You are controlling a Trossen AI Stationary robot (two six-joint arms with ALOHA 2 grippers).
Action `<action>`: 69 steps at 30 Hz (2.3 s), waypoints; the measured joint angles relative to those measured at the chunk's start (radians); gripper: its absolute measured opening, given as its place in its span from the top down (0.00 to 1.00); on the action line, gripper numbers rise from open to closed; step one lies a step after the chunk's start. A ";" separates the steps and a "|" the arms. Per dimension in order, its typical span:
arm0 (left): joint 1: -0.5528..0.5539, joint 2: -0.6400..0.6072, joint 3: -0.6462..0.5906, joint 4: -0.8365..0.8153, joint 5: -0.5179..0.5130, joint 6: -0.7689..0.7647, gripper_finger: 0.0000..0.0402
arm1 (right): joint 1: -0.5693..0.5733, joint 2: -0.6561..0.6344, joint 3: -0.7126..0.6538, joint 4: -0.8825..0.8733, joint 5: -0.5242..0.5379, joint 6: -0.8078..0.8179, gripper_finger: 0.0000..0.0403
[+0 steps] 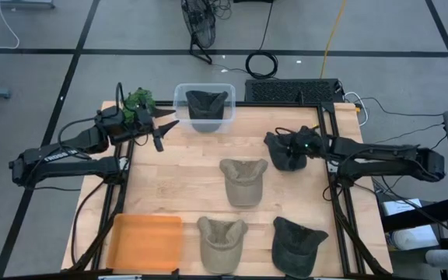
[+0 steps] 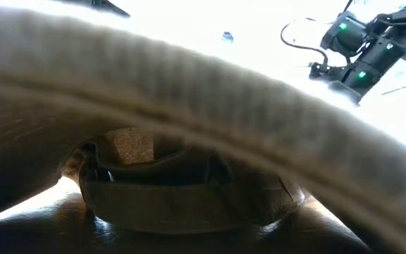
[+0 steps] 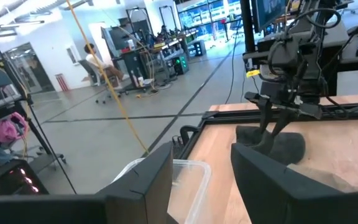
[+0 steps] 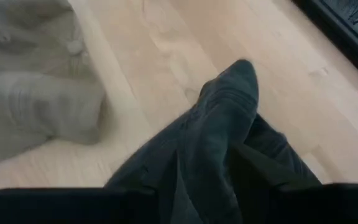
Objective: Pick & Place hat
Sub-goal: Adjust the top black cap
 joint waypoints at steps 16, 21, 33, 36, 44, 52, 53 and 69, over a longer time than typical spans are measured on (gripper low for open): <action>0.000 0.001 0.000 -0.016 -0.002 0.029 0.56 | -0.061 0.078 -0.043 0.015 -0.005 -0.029 0.72; 0.000 0.001 0.000 -0.017 -0.002 0.029 0.56 | -0.061 0.079 -0.043 0.016 -0.030 -0.050 0.87; 0.000 0.001 0.000 -0.030 -0.003 0.029 0.56 | -0.061 0.077 -0.044 0.016 -0.030 -0.071 0.99; 0.000 0.001 0.000 -0.029 -0.003 0.029 0.56 | -0.061 0.077 -0.044 0.016 -0.027 -0.071 1.00; 0.000 0.001 0.000 -0.029 -0.003 0.029 0.56 | -0.063 0.078 -0.046 0.072 0.223 -0.054 1.00; 0.000 0.001 0.000 -0.025 -0.003 0.029 0.56 | -0.064 0.095 -0.046 0.315 0.127 -0.086 1.00; 0.000 0.001 0.000 -0.025 -0.003 0.029 0.56 | -0.065 0.102 -0.046 0.330 0.126 -0.086 1.00; 0.000 0.001 0.000 -0.029 -0.010 0.032 0.56 | -0.072 0.352 -0.044 0.566 0.080 -0.075 0.92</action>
